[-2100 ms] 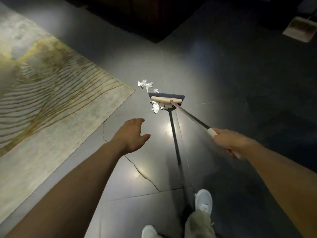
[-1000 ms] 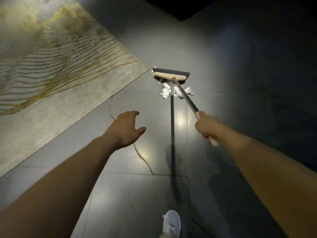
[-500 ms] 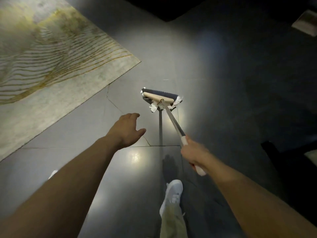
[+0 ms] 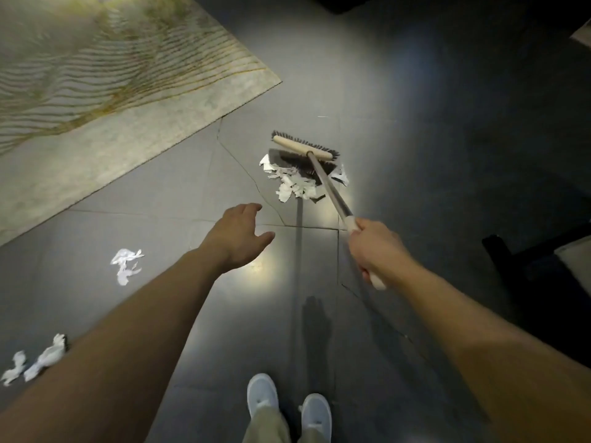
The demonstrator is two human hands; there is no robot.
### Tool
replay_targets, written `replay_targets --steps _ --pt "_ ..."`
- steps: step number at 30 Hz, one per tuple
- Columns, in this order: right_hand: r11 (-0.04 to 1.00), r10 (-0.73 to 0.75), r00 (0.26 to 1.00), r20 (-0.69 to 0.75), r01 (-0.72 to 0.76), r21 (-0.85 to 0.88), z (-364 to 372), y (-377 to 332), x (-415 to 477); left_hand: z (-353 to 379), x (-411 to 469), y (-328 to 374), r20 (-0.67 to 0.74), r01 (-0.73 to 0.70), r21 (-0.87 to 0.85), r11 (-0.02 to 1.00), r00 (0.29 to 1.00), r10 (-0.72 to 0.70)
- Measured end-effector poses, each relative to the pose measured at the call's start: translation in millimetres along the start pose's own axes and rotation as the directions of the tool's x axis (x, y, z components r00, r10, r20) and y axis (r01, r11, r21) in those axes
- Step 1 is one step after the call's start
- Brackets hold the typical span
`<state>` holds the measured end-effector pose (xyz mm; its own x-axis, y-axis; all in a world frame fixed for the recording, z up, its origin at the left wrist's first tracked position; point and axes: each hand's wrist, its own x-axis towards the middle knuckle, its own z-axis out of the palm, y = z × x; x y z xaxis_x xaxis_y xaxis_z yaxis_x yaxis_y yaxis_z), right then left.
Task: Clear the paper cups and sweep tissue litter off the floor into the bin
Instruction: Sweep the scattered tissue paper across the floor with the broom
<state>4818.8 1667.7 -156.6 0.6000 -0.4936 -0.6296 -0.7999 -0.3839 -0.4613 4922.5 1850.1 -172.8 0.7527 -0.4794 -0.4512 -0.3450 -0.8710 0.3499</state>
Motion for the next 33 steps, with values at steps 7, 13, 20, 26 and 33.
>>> replay_targets --steps 7,13,20,26,33 --pt "0.987 0.1 0.995 0.013 -0.101 0.125 1.0 29.6 26.4 13.4 -42.2 -36.4 -0.029 0.067 -0.03 0.997 0.997 -0.068" --pt "0.949 0.175 0.974 0.143 -0.206 0.239 42.8 41.2 14.7 29.9 -80.9 -81.0 -0.017 0.105 -0.067 0.992 0.994 -0.107" --pt "0.974 0.125 0.971 0.205 -0.159 0.162 146.5 -11.9 -19.8 28.8 -136.5 -165.3 -0.023 0.104 -0.064 0.992 0.994 -0.106" --pt "0.976 0.063 0.966 0.251 -0.113 0.188 237.6 -40.2 -102.1 23.2 -186.2 -255.1 -0.012 0.081 0.007 0.997 0.997 -0.081" --pt "0.925 0.075 0.967 0.244 -0.159 0.346 361.7 -15.7 -196.7 36.8 -251.3 -317.1 0.009 0.081 0.034 0.996 0.997 -0.081"
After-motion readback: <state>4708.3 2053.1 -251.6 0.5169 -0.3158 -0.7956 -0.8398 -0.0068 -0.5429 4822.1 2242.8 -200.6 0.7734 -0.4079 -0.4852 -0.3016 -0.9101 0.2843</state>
